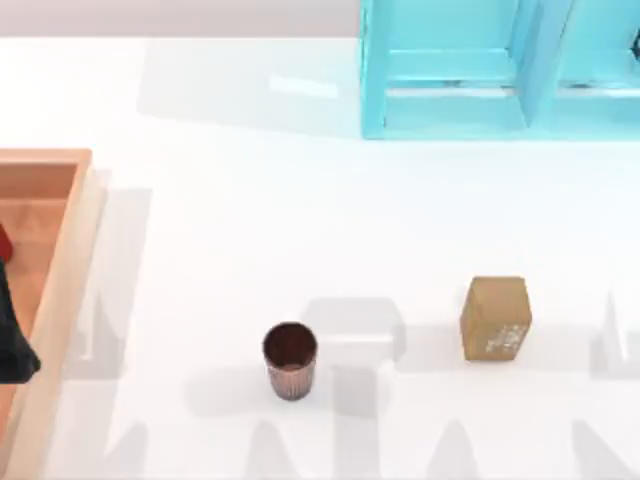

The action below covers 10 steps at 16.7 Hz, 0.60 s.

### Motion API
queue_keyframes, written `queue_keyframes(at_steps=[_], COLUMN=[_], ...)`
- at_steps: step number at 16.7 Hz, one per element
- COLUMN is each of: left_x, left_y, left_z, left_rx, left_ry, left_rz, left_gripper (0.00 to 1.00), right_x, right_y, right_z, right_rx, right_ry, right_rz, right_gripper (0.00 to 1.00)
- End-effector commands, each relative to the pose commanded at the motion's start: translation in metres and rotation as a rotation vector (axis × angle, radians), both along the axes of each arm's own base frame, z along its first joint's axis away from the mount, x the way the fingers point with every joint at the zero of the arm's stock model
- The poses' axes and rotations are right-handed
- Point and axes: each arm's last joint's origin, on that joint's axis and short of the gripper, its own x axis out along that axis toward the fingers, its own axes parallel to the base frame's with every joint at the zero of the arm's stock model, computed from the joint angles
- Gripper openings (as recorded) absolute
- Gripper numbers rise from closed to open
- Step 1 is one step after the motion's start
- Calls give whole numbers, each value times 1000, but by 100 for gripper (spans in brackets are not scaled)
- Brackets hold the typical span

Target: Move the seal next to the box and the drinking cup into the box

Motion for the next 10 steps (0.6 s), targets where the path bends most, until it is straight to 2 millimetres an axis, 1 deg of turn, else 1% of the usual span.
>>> queue_keyframes(at_steps=[3,5,7,10], left_x=[0,0,1,9], left_y=[0,-3,-7,-16], left_z=[2,12,30,67], left_rx=[-3,-19,-48,-107], left_ry=[4,24,66,165], left_rz=[-5,-27,-62,-124], left_gripper=[100,100,100,100], right_x=[0,0,0,0], right_y=[0,0,0,0], right_z=[0,0,0,0], right_rx=[0,0,0,0], right_ry=[0,0,0,0], right_rz=[0,0,0,0], right_gripper=[100,100,100,100])
